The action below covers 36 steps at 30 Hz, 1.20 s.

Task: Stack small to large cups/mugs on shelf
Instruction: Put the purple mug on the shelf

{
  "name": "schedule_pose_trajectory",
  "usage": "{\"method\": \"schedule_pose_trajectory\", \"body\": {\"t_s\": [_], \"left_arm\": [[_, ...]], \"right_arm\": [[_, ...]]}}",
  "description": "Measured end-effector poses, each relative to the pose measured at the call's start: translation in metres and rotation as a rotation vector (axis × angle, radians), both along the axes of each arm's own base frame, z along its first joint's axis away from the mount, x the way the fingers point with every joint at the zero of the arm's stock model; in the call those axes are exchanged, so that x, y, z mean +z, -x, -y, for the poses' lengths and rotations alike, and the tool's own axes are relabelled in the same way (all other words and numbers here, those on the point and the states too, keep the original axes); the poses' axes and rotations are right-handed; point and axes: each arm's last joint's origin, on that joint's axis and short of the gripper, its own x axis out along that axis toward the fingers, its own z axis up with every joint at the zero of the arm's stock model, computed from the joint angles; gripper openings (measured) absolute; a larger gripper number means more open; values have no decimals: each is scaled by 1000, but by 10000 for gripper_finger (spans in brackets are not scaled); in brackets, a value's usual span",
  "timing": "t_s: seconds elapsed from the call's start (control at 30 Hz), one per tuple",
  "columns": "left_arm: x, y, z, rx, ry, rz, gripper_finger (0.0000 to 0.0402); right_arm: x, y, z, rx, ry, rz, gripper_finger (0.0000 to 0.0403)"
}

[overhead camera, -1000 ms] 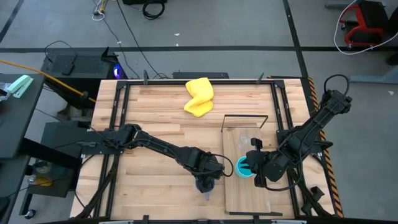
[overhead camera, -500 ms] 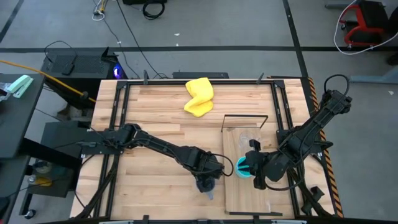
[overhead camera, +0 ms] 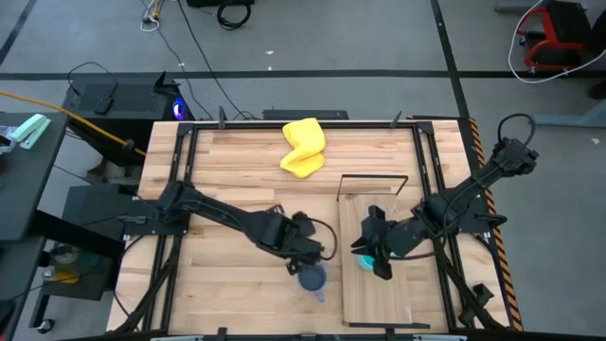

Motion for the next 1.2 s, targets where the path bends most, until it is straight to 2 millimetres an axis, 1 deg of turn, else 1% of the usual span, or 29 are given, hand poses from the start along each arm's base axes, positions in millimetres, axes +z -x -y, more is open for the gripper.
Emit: {"method": "schedule_pose_trajectory", "body": {"t_s": [0.1, 0.2, 0.27, 0.33, 0.43, 0.57, 0.77, 0.83, 0.9, 1.0, 1.07, 1.13, 1.2], "left_arm": [[11, 14, -3, 65, -150, 22, 103], [16, 25, -5, 129, -269, 12, 102], [13, 26, -4, 140, -294, 30, 100], [9, 27, -2, 118, -305, 12, 98], [-6, 32, -2, 105, -333, -47, 96], [-35, 40, -10, 124, -378, -161, 98], [-75, 51, -27, 162, -401, -310, 100], [-84, 51, -31, 184, -368, -321, 98], [-92, 46, -31, 182, -282, -299, 96], [-98, 34, -23, 114, -108, -231, 94], [-100, 27, -14, 63, -5, -180, 95], [-100, 25, -6, 18, 56, -160, 95], [-100, 28, 1, 1, 73, -174, 93]], "right_arm": [[2, -4, 3, 16, -10, 26, 76], [6, -9, 3, 43, -19, 71, 76], [10, -12, 2, 71, -8, 126, 76], [14, -14, 1, 93, -2, 178, 76], [19, -18, 2, 87, -13, 230, 75], [18, -19, 3, 91, -19, 227, 75], [9, -21, -11, 186, -63, 179, 75], [3, -24, -17, 212, -79, 156, 75], [-4, -29, -22, 235, -87, 107, 75], [-11, -38, -31, 255, -69, 17, 75], [-12, -43, -37, 261, -46, -32, 75], [-14, -47, -45, 273, -21, -82, 74], [-16, -50, -53, 286, 6, -139, 74]]}}
